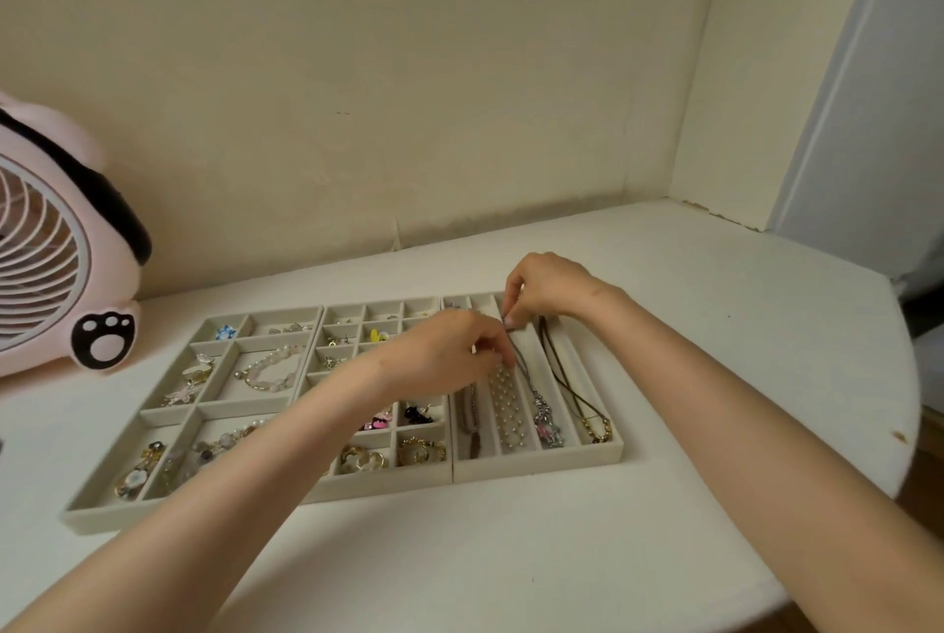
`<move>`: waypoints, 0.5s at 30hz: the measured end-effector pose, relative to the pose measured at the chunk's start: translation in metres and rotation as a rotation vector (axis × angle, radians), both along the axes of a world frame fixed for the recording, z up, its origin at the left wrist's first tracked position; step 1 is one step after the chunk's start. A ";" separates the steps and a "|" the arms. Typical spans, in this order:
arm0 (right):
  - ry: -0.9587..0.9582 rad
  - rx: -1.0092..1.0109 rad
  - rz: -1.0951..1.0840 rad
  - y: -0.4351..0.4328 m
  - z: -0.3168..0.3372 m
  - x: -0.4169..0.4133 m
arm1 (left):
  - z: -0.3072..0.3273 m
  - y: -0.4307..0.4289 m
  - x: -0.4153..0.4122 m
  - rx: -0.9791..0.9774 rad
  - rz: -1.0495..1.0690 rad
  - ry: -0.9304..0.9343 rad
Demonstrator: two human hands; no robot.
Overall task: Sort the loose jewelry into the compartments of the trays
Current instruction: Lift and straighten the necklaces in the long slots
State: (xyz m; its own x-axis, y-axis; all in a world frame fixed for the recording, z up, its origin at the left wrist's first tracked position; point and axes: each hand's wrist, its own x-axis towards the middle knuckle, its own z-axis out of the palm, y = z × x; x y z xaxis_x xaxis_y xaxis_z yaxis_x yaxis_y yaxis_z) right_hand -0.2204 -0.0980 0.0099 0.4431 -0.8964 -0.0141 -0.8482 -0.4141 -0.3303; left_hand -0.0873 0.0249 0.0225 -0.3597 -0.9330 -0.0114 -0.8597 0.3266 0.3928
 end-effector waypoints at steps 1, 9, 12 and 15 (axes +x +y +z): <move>-0.004 -0.006 -0.002 0.001 -0.001 0.001 | 0.000 -0.003 -0.001 -0.010 0.024 0.006; -0.055 0.026 -0.005 0.004 -0.004 -0.001 | 0.005 -0.031 -0.006 -0.026 0.126 0.019; -0.069 0.014 0.007 0.002 -0.006 -0.002 | 0.008 -0.027 -0.009 0.054 -0.014 -0.013; -0.086 -0.031 -0.004 0.000 -0.009 -0.002 | 0.007 -0.021 -0.015 0.182 -0.195 -0.023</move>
State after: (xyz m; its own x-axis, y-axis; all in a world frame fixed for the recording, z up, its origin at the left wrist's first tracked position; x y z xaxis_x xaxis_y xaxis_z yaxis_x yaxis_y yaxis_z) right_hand -0.2224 -0.0981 0.0008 0.4379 -0.8976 0.0513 -0.8190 -0.4218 -0.3890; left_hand -0.1021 0.0036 0.0298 -0.5299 -0.8282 -0.1825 -0.7968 0.4125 0.4415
